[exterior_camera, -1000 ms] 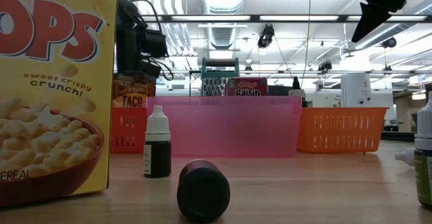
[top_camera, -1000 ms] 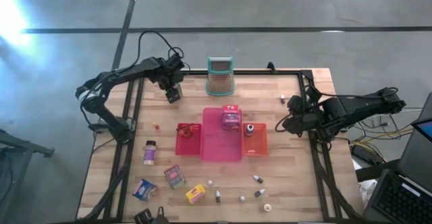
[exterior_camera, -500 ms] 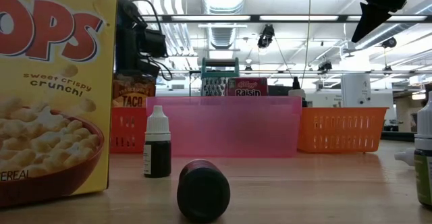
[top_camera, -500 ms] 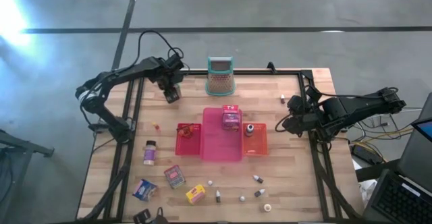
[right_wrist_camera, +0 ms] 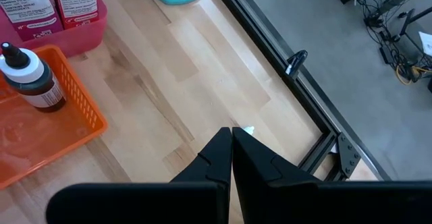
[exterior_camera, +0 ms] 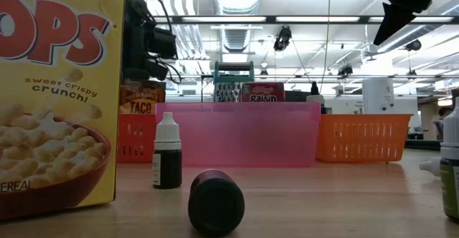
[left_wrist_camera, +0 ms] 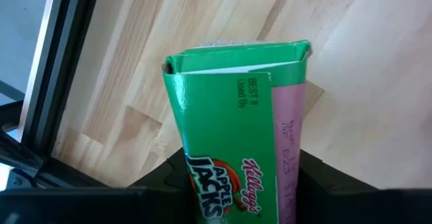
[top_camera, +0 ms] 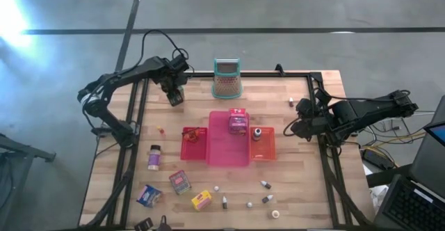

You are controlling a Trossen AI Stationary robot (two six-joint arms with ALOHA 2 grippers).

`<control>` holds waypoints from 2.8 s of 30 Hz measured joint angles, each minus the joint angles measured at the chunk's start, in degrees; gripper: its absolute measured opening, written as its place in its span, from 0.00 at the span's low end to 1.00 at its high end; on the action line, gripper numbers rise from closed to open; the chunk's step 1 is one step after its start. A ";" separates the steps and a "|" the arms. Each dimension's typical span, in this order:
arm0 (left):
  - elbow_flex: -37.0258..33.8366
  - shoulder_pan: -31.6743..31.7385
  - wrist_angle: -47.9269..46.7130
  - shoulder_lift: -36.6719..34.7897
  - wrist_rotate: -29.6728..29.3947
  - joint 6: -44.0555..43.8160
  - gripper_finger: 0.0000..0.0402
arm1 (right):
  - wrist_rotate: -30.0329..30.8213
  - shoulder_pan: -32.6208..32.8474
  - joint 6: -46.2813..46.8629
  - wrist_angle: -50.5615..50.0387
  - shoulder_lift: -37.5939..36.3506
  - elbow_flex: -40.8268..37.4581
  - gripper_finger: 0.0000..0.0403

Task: Pick & Place Kitchen Items
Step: Put the green cereal box into the pink bin

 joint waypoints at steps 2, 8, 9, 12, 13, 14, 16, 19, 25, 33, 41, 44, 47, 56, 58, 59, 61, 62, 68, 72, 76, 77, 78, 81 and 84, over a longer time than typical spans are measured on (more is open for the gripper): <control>0.31 -0.06 -0.53 -0.08 0.02 -0.10 0.37 | -0.02 -0.01 0.00 0.00 0.01 0.00 0.02; 1.33 -0.09 -1.40 -0.49 2.28 -0.41 0.37 | -0.01 0.00 0.00 -0.02 0.01 0.00 0.02; 1.46 -0.09 -1.37 -0.66 3.10 -0.44 0.37 | 0.00 0.00 0.00 0.00 0.00 0.00 0.02; 1.65 -0.13 -1.38 -1.09 4.84 -0.59 0.37 | 0.00 0.00 0.00 0.00 0.02 0.00 0.02; 1.65 -0.13 -1.37 -1.22 5.09 -0.77 0.37 | -0.02 -0.02 0.00 -0.01 0.02 0.00 0.02; 1.65 -0.13 -1.40 -1.34 5.41 -0.88 0.37 | -0.01 -0.02 0.00 -0.02 0.00 0.00 0.02; 1.65 -0.13 -1.38 -1.67 6.21 -1.15 0.37 | -0.01 -0.01 0.00 -0.01 0.01 0.00 0.02; 1.69 -0.30 -1.39 -1.99 7.70 -1.70 0.37 | -0.02 -0.01 0.00 -0.02 0.00 0.00 0.02; 2.41 -1.33 -0.94 -2.71 10.89 -1.96 0.37 | -0.01 -0.01 0.00 0.00 0.02 0.00 0.02; 4.61 -4.19 -0.30 -2.90 16.05 -2.03 0.37 | 0.00 0.00 0.00 0.00 0.02 0.00 0.02; 9.41 -8.59 0.07 -2.90 16.61 -2.59 0.37 | 0.00 -0.02 0.00 0.00 0.00 0.00 0.02; 11.94 -10.46 0.12 -2.90 16.61 -3.21 0.37 | 0.00 -0.02 0.00 0.00 0.00 0.00 0.02; 14.44 -12.44 0.07 -2.90 16.59 -3.41 0.37 | -0.01 -0.02 0.00 0.00 0.02 0.00 0.02; 20.28 -19.06 0.07 -2.92 16.57 -4.53 0.37 | -0.02 -0.02 0.00 0.00 0.00 0.00 0.02; 20.96 -20.37 0.09 -2.90 16.57 -4.83 0.37 | -0.02 -0.02 0.00 0.00 0.02 0.00 0.02; 21.22 -20.96 0.03 -2.90 16.57 -4.86 0.37 | -0.02 0.00 0.00 0.00 0.00 0.00 0.02; 21.44 -22.05 0.10 -2.90 16.49 -5.01 0.37 | -0.01 -0.01 0.00 0.00 0.02 0.00 0.02; 21.48 -22.48 0.07 -2.90 16.45 -5.08 0.37 | -0.01 -0.01 0.00 0.00 0.01 0.00 0.02; 21.37 -23.92 0.09 -2.49 16.09 -6.76 0.37 | 0.00 0.00 0.00 0.00 0.02 0.00 0.02; 21.35 -24.24 0.09 -1.79 15.98 -6.86 0.37 | -0.01 -0.01 0.00 0.00 0.01 0.00 0.02; 22.00 -24.27 0.11 -0.87 15.82 -6.88 0.37 | -0.02 0.00 0.00 0.00 0.02 0.00 0.02; 22.38 -24.30 0.13 -0.57 15.80 -6.85 0.37 | -0.02 -0.02 0.00 0.00 0.02 0.00 0.02; 22.84 -24.38 0.08 -0.17 15.52 -6.78 0.37 | -0.01 0.00 0.00 0.00 0.02 0.00 0.02; 24.56 -24.72 0.15 1.26 14.34 -6.20 0.37 | -0.01 -0.02 0.00 0.00 0.00 0.00 0.02; 26.05 -24.83 0.01 2.65 14.30 -5.18 0.37 | -0.01 0.00 0.00 0.00 0.02 0.00 0.02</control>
